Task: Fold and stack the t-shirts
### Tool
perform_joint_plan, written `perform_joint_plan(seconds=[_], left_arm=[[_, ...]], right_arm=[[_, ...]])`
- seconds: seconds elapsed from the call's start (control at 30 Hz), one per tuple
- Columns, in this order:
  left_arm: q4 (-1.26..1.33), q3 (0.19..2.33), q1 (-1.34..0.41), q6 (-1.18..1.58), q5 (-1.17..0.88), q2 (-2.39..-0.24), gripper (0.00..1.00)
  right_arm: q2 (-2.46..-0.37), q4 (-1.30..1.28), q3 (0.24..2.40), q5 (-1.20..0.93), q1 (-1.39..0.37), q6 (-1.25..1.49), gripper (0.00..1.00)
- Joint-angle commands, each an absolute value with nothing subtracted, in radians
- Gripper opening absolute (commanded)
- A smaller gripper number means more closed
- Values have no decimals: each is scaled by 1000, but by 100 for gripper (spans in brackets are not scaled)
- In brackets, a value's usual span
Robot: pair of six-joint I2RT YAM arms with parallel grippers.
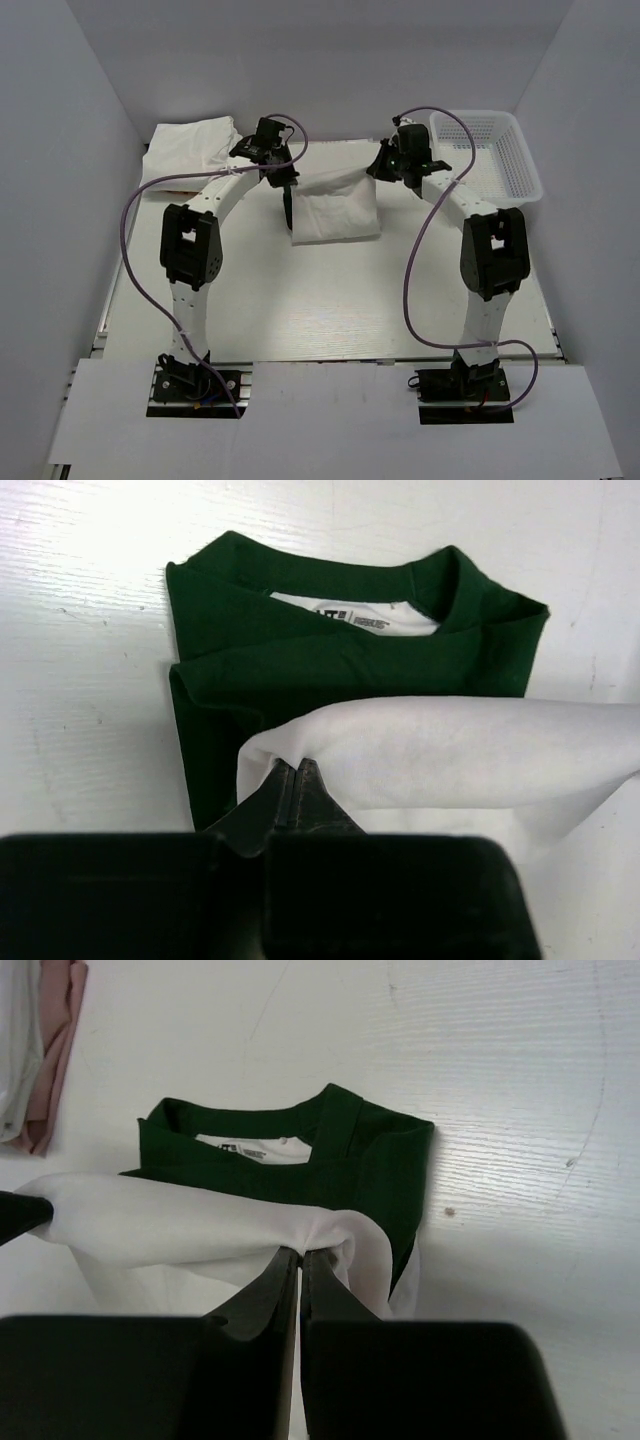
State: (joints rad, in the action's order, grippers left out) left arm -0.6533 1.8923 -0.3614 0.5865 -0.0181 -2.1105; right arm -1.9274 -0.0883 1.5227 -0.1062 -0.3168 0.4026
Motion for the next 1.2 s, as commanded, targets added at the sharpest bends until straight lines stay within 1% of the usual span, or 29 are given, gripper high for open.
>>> perform_joint_plan(seconds=[0.0, 0.2, 0.23, 0.27, 0.3, 0.33, 0.37, 0.4, 0.43, 0.53, 0.67, 0.73, 0.87, 0.97, 1.0, 1.17], left_arm=[[-652, 1953, -342, 569, -47, -2135, 0], [-630, 2048, -310, 578, -57, -2229, 0], [-640, 2065, -298, 578, -57, -2258, 0], [-640, 2092, -298, 578, -66, -2270, 8], [-628, 2103, -288, 578, -78, -2281, 19], [-627, 2118, -279, 578, -87, -2290, 27], [-627, 2144, -279, 578, -97, -2290, 32], [-627, 2155, -270, 578, -106, -2299, 43], [-627, 2164, -270, 578, -106, -2299, 99], [-617, 2139, -261, 578, -95, -2228, 100], [-528, 1947, -261, 537, -121, -2122, 100], [-496, 1887, -284, 484, -144, -2112, 100], [-495, 1916, -293, 411, -228, -2167, 100], [-512, 1979, -293, 390, -229, -2243, 94], [-502, 1988, -293, 390, -229, -2258, 90], [-494, 2065, -293, 390, -184, -2353, 79]], right_arm=[[-2003, -69, 1639, -119, -296, 356, 0], [-2151, -91, 1788, -186, -281, 359, 0], [-2201, -78, 1799, -205, -281, 364, 0], [-2215, -78, 1824, -207, -273, 367, 0], [-2241, -77, 1851, -215, -272, 371, 4], [-2256, -78, 1882, -256, -270, 367, 15], [-2284, -71, 1896, -267, -265, 365, 33], [-2290, -72, 1913, -279, -264, 348, 90], [-2293, -81, 1955, -320, -259, 345, 90], [-2278, -90, 1956, -348, -256, 325, 90], [-2174, -72, 1855, -360, -256, 302, 90], [-2114, -58, 1766, -365, -259, 291, 90], [-2065, -60, 1675, -373, -256, 267, 90], [-2075, -81, 1701, -357, -256, 246, 90], [-2095, -87, 1713, -347, -259, 239, 90], [-2230, -136, 1845, -324, -259, 206, 90]])
